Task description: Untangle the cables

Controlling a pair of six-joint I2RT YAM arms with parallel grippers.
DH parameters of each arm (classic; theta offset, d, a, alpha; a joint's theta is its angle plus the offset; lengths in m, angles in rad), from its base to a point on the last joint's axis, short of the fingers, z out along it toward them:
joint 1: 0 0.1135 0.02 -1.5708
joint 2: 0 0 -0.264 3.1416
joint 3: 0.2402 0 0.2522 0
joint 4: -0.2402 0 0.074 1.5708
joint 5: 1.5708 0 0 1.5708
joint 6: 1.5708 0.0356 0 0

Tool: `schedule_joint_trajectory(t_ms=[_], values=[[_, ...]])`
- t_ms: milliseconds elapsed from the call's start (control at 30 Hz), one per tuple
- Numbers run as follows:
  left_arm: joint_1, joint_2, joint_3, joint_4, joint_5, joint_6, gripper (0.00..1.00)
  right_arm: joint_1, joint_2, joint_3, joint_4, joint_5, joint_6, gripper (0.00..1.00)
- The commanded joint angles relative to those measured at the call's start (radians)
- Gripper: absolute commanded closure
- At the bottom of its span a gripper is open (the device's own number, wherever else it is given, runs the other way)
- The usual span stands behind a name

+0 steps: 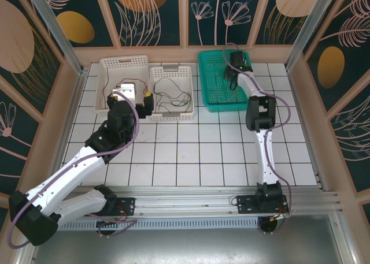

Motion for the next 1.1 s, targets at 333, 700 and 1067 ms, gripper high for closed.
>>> schedule_joint_trajectory(t_ms=[333,700,1067], values=[[0.004,0.025,0.035,-0.022,0.023,0.023,0.01,0.003,-0.187,-0.253,0.171,-0.062,0.012,0.76],[0.004,0.043,0.041,-0.028,0.037,0.029,0.01,0.009,-0.130,-0.122,0.119,0.045,-0.059,0.56],[0.004,0.062,0.046,-0.034,0.043,0.034,0.02,0.001,0.010,0.064,0.061,0.004,-0.119,0.47]])
